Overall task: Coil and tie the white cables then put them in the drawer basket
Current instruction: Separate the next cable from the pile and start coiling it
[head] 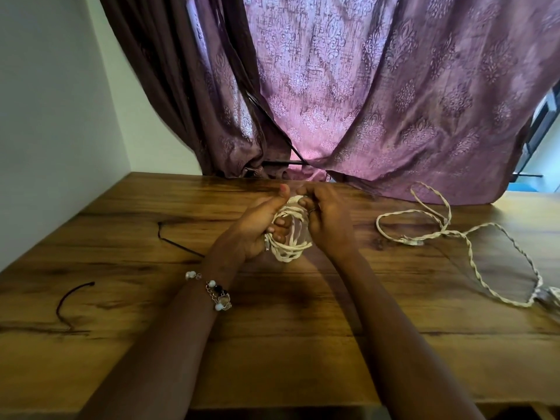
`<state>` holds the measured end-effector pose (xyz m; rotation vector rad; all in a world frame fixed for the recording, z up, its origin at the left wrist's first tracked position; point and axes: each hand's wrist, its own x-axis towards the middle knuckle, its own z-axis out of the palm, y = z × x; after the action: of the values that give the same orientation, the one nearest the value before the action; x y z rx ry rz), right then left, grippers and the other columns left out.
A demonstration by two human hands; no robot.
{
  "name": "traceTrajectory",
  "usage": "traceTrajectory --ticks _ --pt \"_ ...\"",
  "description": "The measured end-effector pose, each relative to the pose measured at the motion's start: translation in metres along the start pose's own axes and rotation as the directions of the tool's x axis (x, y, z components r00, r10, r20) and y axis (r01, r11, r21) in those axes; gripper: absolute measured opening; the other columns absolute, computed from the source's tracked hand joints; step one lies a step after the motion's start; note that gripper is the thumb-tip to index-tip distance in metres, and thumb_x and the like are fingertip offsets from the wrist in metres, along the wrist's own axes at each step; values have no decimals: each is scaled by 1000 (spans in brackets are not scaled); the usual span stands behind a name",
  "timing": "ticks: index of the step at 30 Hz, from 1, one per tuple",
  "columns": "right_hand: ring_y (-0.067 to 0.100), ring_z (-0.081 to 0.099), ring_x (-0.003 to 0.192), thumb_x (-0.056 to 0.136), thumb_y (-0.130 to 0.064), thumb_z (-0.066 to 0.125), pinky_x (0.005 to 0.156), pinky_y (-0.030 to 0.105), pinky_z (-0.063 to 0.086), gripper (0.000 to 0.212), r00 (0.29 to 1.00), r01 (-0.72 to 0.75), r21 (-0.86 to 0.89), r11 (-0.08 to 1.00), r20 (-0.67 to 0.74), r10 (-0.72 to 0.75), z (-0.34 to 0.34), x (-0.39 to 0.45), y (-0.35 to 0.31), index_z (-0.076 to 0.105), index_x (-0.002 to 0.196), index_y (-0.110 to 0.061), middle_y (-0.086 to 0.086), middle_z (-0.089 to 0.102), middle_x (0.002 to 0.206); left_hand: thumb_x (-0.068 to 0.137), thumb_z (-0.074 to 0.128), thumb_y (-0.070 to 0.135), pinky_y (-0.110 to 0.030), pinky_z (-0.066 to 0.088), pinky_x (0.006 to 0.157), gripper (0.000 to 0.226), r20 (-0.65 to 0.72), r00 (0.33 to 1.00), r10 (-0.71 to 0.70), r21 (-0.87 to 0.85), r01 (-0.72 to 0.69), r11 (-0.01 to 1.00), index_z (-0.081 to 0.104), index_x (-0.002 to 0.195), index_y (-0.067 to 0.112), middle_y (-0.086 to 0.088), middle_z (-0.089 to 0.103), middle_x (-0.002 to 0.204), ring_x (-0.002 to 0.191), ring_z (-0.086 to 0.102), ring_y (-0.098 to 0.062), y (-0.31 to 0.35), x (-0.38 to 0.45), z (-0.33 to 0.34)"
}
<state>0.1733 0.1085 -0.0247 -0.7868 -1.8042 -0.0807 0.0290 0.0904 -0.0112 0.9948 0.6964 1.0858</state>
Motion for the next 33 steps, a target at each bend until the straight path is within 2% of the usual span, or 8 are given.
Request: traceTrajectory --ticks 3,8,11,16,21,24,28,33 --pt "28 57 83 76 2 51 72 39 46 21 997 -67 -1 998 -42 67 4 -2 -5 62 94 1 13 61 90 92 50 36 -8 22 35 26 -87 993 74 -85 -82 993 50 100 11 4 34 43 28 24 0 5 -1 0" --pt "25 57 86 78 -4 58 73 46 49 15 984 -35 197 980 180 -1 -6 -2 -2 56 93 -2 7 57 93 99 46 18 -6 18 37 12 -84 996 23 81 -16 997 45 110 16 4 29 44 29 21 -2 10 -8 -5" --pt "26 64 86 82 -10 58 72 48 53 23 925 -183 279 943 375 68 -9 -5 -5 53 104 -3 11 65 94 100 44 20 -6 21 36 15 -86 996 -14 174 29 984 41 114 21 3 35 41 28 23 -2 10 -12 0" --pt "27 66 73 90 -13 51 62 52 54 35 875 -255 240 937 470 117 0 -6 2 49 125 -10 10 66 89 101 38 37 -9 24 35 18 -204 973 107 273 -48 961 41 112 24 -1 45 49 28 32 -4 6 -9 5" --pt "25 62 80 81 -1 45 72 50 54 38 919 -243 195 950 361 160 24 -11 -2 64 113 -10 2 64 95 95 52 38 -20 34 33 26 -508 690 516 538 -214 815 45 96 14 -4 53 59 33 48 -11 -1 4 0" --pt "12 59 83 78 4 45 77 43 53 48 915 -325 245 913 326 238 33 -15 -6 63 118 -16 2 68 104 93 57 33 -24 39 54 23 -558 528 640 680 -151 718 49 88 12 5 53 65 54 51 -9 0 5 -5" --pt "-4 54 58 90 13 44 59 20 45 35 840 -510 421 750 433 327 25 -12 -16 63 115 -2 -16 63 67 92 57 16 -26 40 71 11 -566 500 656 715 -99 693 47 95 12 1 52 79 80 55 -22 1 4 -6" --pt "7 52 40 100 -20 44 44 24 47 33 709 -700 531 478 597 375 2 3 -28 65 76 -11 -4 62 57 91 50 3 -34 41 79 13 -355 572 740 864 -102 493 49 103 -1 -22 52 108 92 58 -36 -1 4 -1"
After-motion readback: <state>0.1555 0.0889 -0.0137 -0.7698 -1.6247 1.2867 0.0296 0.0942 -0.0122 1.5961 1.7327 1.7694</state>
